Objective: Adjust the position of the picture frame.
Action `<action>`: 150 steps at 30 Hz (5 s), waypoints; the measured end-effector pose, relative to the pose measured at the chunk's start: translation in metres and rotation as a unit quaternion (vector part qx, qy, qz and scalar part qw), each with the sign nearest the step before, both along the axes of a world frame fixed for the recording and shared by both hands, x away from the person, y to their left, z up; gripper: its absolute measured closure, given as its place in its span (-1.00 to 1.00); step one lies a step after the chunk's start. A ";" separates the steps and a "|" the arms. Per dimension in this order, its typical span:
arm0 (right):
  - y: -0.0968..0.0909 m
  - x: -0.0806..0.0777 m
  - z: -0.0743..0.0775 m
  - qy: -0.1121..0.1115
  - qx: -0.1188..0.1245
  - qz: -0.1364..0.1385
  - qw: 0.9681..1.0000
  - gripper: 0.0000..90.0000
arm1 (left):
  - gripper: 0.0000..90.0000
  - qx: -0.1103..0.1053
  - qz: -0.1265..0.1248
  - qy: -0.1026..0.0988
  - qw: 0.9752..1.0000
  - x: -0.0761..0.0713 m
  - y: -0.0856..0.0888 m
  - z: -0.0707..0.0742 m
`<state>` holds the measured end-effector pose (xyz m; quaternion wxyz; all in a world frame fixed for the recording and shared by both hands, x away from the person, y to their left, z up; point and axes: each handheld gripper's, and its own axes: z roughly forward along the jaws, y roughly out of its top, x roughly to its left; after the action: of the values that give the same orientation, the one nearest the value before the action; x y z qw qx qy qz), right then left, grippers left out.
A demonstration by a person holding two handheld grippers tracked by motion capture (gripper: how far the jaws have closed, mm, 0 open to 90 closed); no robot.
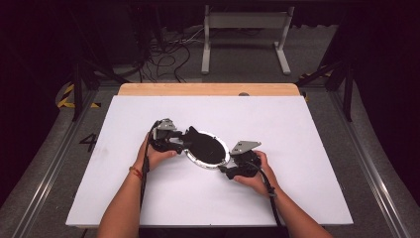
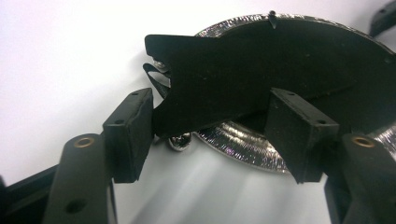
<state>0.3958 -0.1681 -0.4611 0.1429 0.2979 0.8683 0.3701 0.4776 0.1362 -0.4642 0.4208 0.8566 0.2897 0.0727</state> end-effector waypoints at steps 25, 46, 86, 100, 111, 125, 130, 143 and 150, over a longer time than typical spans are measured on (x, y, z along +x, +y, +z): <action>-0.053 0.001 0.007 0.011 -0.007 0.016 1.000 0.51 | 0.16 0.046 -0.078 0.025 0.996 -0.042 -0.005 0.010; -0.056 -0.006 0.010 0.012 -0.024 -0.011 1.000 0.55 | 0.43 0.071 -0.112 0.028 0.991 -0.089 -0.009 0.010; -0.071 -0.016 0.005 -0.005 -0.001 -0.050 0.999 0.50 | 0.52 0.087 -0.159 0.001 0.983 -0.122 -0.060 0.012; -0.079 -0.032 0.005 0.011 0.010 -0.035 0.999 0.53 | 0.56 0.099 -0.190 -0.017 0.977 -0.134 -0.059 0.015; -0.068 -0.038 0.004 0.002 0.007 -0.035 0.999 0.82 | 0.69 0.042 -0.073 -0.035 0.996 -0.109 -0.012 0.028; -0.064 -0.028 0.003 0.000 0.012 -0.045 0.999 0.99 | 0.75 0.044 -0.068 -0.004 0.997 -0.092 -0.027 0.012; -0.060 -0.022 0.002 -0.007 0.011 -0.053 0.999 1.00 | 0.83 0.034 -0.082 0.010 0.996 -0.092 -0.023 0.010; -0.059 -0.037 0.005 0.011 0.004 -0.025 1.000 0.92 | 0.79 0.057 -0.098 0.012 0.993 -0.099 -0.030 0.006; -0.051 -0.040 0.005 0.014 0.007 -0.009 1.000 0.92 | 0.89 0.058 -0.098 0.008 0.993 -0.105 -0.037 0.004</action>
<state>0.3560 -0.2196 -0.4564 0.1316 0.3120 0.8648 0.3707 0.3725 0.0996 -0.4599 0.3729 0.9044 0.2033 0.0407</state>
